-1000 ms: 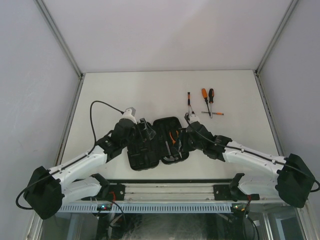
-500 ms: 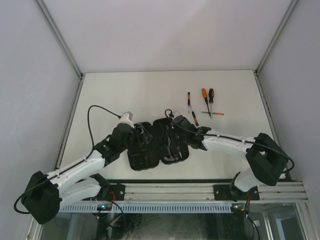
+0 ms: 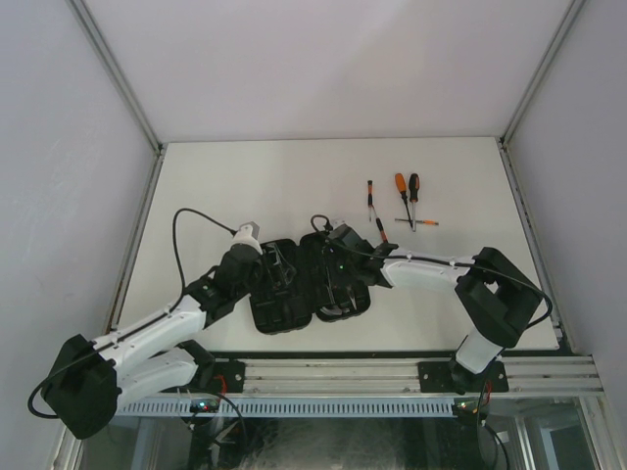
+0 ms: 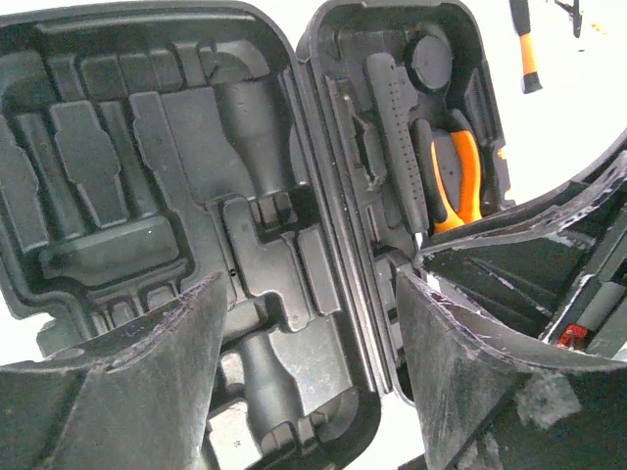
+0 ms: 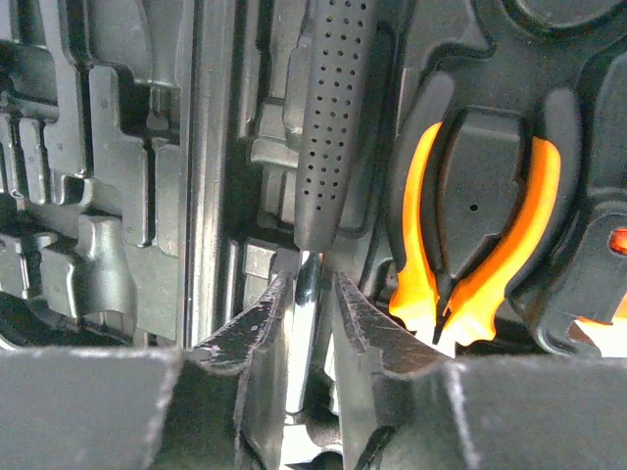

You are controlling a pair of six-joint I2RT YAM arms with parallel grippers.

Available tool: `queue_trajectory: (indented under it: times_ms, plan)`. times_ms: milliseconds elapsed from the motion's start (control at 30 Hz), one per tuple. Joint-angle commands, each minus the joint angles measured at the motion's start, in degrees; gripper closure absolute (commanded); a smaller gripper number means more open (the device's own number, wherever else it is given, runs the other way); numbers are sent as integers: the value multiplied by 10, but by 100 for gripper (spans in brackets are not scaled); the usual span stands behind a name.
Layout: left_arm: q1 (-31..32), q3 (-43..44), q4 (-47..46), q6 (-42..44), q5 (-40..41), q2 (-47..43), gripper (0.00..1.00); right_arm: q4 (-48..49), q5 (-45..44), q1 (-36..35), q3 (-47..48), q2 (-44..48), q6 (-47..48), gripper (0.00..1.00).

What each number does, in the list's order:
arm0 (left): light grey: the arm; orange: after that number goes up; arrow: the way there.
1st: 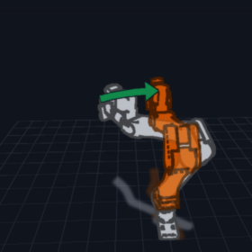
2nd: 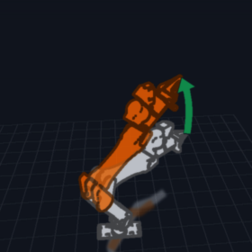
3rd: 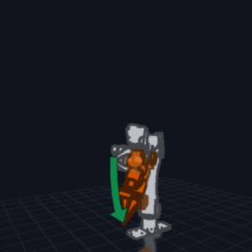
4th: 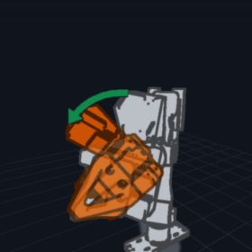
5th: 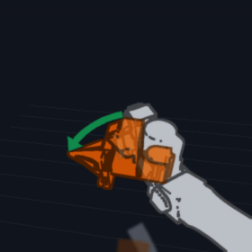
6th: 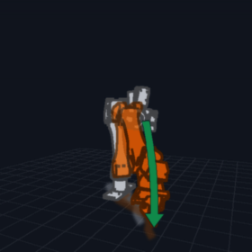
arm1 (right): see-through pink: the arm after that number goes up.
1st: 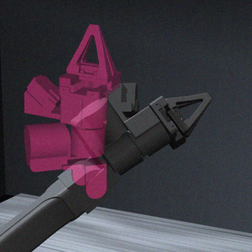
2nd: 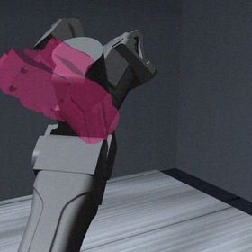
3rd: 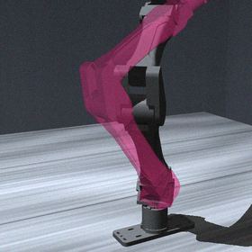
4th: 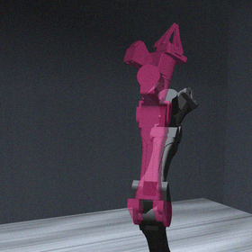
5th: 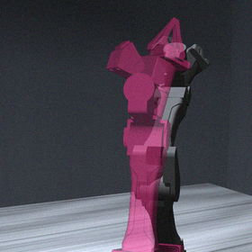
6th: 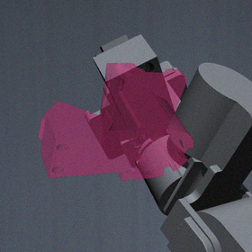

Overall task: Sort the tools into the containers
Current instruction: Adjust the hammer in the storage box.

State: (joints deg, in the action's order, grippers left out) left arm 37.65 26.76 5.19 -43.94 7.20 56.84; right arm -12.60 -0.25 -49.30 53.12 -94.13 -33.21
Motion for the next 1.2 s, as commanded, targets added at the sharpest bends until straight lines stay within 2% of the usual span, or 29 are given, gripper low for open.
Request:
queue_trajectory:
  times_ms: [0,167,400,733,900,1167]
  plan:
    - [-1,-14,-11,0,8,0,27,-3,-25,-6,25,1,14,82]
    - [-2,-15,-13,-2,9,2,27,-21,-49,-18,32,10,20,93]
    - [-3,-13,-17,-2,6,12,27,-58,-77,-26,40,18,21,100]
    - [-3,-17,-19,-3,5,15,27,-82,-75,-43,51,-12,16,99]
    - [-5,-17,-20,-2,6,14,27,-83,-75,-56,52,-1,17,91]
    - [-6,-13,-23,1,2,24,27,-97,-97,-86,52,37,34,82]
